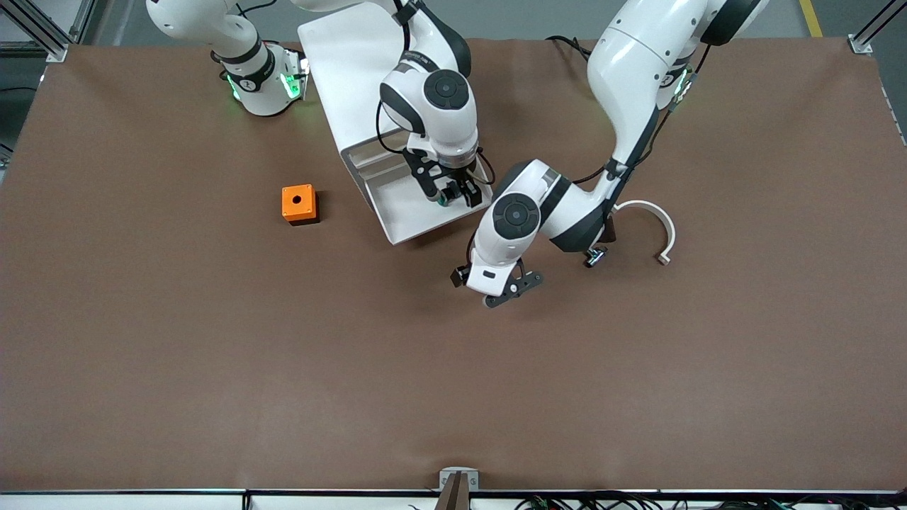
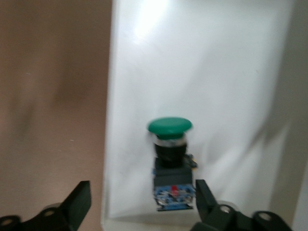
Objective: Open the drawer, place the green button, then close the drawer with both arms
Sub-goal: 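Lower the button into the drawer and open the right gripper, then push the drawer shut with the left gripper while the right gripper withdraws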
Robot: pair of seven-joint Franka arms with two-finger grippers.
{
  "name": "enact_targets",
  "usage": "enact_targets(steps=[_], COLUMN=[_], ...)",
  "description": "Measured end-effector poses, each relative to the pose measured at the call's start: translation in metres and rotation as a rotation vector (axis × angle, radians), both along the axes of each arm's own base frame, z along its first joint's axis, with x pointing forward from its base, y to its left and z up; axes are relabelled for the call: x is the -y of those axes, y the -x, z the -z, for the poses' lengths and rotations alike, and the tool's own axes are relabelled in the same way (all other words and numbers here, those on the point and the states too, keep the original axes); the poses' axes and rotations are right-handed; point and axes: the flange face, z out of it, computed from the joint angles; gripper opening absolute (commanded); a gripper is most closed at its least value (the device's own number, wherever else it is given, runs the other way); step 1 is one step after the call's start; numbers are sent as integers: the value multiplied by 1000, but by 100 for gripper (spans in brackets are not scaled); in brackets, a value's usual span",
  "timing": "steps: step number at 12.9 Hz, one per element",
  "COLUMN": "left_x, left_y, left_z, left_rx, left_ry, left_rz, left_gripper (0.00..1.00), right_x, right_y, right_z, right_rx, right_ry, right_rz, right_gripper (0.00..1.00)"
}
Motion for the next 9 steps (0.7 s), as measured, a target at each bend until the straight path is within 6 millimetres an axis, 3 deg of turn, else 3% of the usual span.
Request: enact_targets(steps=[2,5,9], left_x=[7,21,22], left_y=[17,53,63], left_z=[5,15,18], left_rx=[-15,-43,-51], left_ry=[-14,-43,-53], left_rz=[24,63,69], left_gripper=[100,100,100], right_x=[18,63,162], right_y=[-29,-76,-142], right_z=[-12,-35,-88], right_rx=[-4,-64,-74], right_ry=[14,48,16], right_rz=[-127,-411,-679], right_gripper=[100,100,100])
